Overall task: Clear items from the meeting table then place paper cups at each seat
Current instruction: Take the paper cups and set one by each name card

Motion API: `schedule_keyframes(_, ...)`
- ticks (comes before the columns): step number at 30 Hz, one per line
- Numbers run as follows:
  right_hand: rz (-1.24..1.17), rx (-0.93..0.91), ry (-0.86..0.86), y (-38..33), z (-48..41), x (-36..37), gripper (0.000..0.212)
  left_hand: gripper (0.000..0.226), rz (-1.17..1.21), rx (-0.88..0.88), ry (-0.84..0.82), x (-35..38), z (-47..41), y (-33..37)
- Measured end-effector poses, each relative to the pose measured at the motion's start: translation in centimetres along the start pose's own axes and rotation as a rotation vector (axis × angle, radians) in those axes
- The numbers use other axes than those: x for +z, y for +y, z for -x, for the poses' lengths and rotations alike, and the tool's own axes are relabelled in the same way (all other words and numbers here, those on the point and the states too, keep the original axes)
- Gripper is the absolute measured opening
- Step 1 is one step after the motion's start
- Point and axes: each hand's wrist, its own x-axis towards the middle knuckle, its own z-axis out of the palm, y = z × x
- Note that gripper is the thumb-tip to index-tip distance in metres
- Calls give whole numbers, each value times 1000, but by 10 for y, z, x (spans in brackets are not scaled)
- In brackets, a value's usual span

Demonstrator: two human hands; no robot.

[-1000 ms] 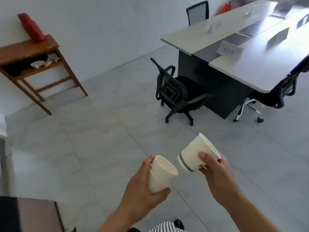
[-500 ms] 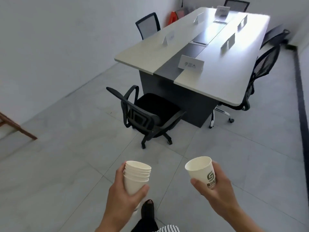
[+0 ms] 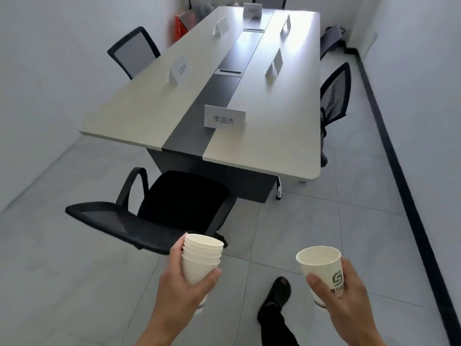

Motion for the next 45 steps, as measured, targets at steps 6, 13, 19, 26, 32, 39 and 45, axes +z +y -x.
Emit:
schedule_keyframes(6,-16,31,-13,2,-142,-19,60,89,11,-5,2,62,-119,40)
schedule_keyframes(13,57,-55,-186,-38,-307,-11,51,90,66,-39,95,99,-222,75)
schedule_keyframes(19,111,-75,-244,-55,-426,39,54,82,78,-121,158,102,-308,66)
schedule_keyframes(26,288,-77,-179,-87,-564,107,57,79,131,-106,168,95,-453,68)
schedule_keyframes(32,282,-88,-146,-102,-679,179,56,73,159,-168,127,88,-543,80)
schedule_keyframes(39,322,-23,-296,-81,-763,280,66,78,135,-289,177,73,-570,58)
schedule_keyframes(45,309,98,-298,-42,-781,321,65,82,96,-402,215,60,-565,36)
